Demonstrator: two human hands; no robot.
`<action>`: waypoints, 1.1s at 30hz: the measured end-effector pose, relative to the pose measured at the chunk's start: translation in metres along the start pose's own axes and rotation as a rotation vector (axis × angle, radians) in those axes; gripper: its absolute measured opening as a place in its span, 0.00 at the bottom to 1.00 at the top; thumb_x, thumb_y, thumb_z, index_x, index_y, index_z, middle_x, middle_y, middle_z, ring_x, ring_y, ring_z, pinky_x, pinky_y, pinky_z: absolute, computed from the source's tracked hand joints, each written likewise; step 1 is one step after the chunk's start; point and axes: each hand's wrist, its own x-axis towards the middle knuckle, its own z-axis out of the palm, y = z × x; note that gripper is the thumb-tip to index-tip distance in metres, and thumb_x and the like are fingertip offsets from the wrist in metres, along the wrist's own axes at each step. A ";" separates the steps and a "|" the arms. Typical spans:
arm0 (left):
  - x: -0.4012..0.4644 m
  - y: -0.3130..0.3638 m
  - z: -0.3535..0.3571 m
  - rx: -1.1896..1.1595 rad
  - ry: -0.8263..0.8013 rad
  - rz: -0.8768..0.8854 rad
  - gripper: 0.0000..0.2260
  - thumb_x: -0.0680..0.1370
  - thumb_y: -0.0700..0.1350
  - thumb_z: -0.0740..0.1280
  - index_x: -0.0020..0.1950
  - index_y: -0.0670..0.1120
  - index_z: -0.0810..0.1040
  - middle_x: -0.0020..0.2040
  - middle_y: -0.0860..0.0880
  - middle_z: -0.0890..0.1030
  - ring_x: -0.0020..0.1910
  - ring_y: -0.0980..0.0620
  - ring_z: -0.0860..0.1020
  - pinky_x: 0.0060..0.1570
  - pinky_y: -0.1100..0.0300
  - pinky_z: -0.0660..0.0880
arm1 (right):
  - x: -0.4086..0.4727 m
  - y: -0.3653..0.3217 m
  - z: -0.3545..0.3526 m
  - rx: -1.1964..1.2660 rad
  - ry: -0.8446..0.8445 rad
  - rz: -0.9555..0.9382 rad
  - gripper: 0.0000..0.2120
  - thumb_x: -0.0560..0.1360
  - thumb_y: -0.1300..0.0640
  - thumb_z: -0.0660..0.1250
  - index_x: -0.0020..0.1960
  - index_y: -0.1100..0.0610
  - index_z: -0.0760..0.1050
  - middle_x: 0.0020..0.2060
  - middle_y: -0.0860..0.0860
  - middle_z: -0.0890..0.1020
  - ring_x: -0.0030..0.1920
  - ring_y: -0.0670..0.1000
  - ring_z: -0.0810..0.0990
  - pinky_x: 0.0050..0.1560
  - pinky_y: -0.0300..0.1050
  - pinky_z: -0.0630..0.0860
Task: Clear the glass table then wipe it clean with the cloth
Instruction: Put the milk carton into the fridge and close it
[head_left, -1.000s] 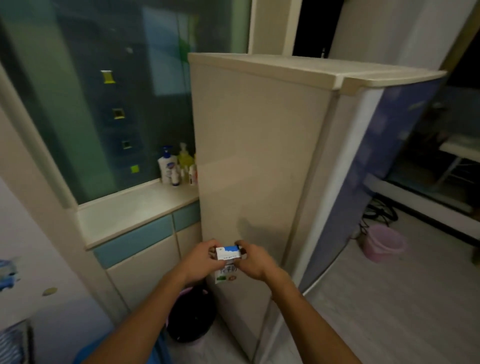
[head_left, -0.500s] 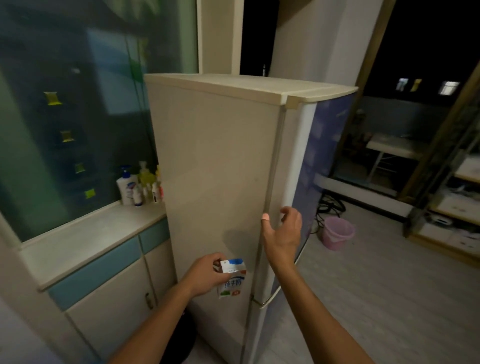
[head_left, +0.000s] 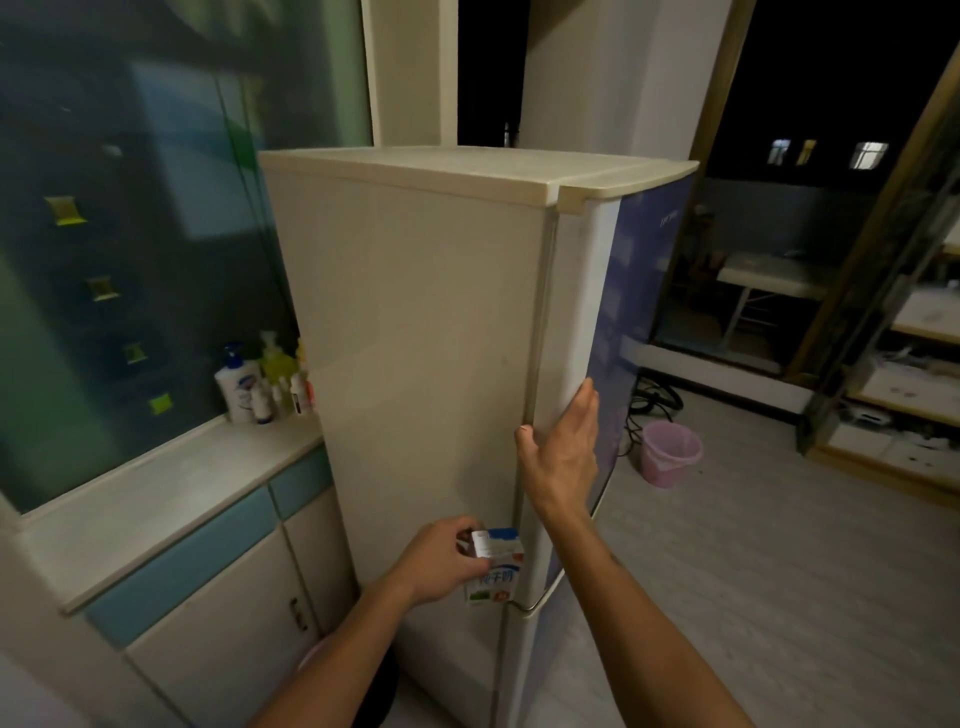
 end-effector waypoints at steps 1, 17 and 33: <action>0.001 0.001 0.002 -0.002 -0.009 0.006 0.13 0.66 0.50 0.75 0.50 0.53 0.81 0.45 0.55 0.85 0.44 0.60 0.83 0.48 0.56 0.82 | 0.001 0.000 0.000 -0.008 0.000 -0.010 0.45 0.74 0.49 0.67 0.78 0.53 0.40 0.78 0.55 0.53 0.76 0.56 0.55 0.66 0.56 0.68; 0.021 0.022 0.044 -0.043 -0.127 0.075 0.13 0.67 0.47 0.78 0.50 0.51 0.82 0.43 0.54 0.86 0.40 0.63 0.82 0.47 0.58 0.80 | 0.009 0.102 -0.134 0.065 0.023 0.116 0.44 0.69 0.60 0.74 0.75 0.50 0.52 0.65 0.57 0.73 0.61 0.57 0.75 0.61 0.50 0.73; 0.060 0.110 0.147 -0.022 -0.294 0.162 0.17 0.68 0.52 0.77 0.55 0.50 0.82 0.51 0.53 0.85 0.48 0.60 0.83 0.50 0.57 0.82 | 0.051 0.222 -0.248 0.027 0.044 0.308 0.28 0.75 0.55 0.70 0.72 0.50 0.64 0.62 0.50 0.77 0.55 0.49 0.79 0.54 0.50 0.79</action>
